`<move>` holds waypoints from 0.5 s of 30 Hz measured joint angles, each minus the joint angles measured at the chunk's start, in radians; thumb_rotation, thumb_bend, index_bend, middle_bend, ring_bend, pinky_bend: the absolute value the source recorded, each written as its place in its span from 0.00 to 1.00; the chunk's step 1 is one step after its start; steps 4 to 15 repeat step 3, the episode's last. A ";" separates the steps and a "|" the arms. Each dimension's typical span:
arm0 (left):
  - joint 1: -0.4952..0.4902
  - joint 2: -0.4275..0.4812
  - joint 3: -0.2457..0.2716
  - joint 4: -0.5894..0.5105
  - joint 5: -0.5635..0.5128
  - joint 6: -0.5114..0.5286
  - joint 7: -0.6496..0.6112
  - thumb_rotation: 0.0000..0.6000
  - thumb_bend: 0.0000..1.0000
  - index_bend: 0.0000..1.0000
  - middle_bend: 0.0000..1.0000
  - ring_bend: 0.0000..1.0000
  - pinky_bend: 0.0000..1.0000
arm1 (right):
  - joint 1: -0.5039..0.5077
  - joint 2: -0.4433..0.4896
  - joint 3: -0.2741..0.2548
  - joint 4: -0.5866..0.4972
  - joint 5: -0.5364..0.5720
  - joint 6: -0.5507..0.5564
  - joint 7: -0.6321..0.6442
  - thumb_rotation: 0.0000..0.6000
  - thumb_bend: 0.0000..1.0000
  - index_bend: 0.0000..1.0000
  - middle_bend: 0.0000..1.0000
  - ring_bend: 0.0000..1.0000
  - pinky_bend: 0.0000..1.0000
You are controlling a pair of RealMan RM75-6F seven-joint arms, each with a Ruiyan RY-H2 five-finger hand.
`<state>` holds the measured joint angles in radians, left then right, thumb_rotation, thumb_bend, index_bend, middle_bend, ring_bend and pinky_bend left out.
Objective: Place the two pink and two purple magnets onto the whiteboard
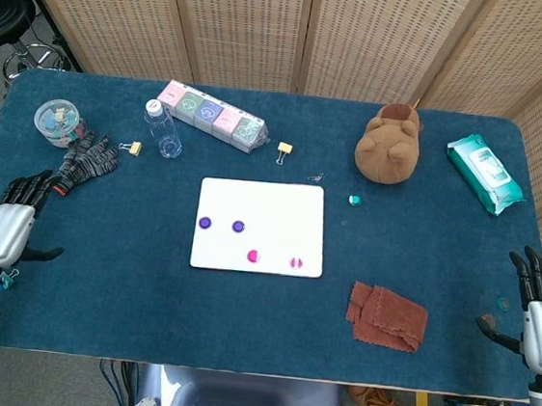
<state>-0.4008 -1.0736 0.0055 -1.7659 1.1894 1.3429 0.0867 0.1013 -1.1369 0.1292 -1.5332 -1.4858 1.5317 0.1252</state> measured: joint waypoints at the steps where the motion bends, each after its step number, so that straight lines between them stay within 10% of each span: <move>1: 0.024 0.003 0.009 -0.005 0.017 0.029 -0.002 1.00 0.04 0.00 0.00 0.00 0.00 | -0.002 0.000 0.001 -0.002 -0.001 0.006 -0.004 1.00 0.00 0.00 0.00 0.00 0.00; 15: 0.065 0.005 0.024 -0.011 0.046 0.080 -0.006 1.00 0.04 0.00 0.00 0.00 0.00 | -0.006 -0.001 0.003 -0.006 -0.001 0.018 -0.013 1.00 0.00 0.00 0.00 0.00 0.00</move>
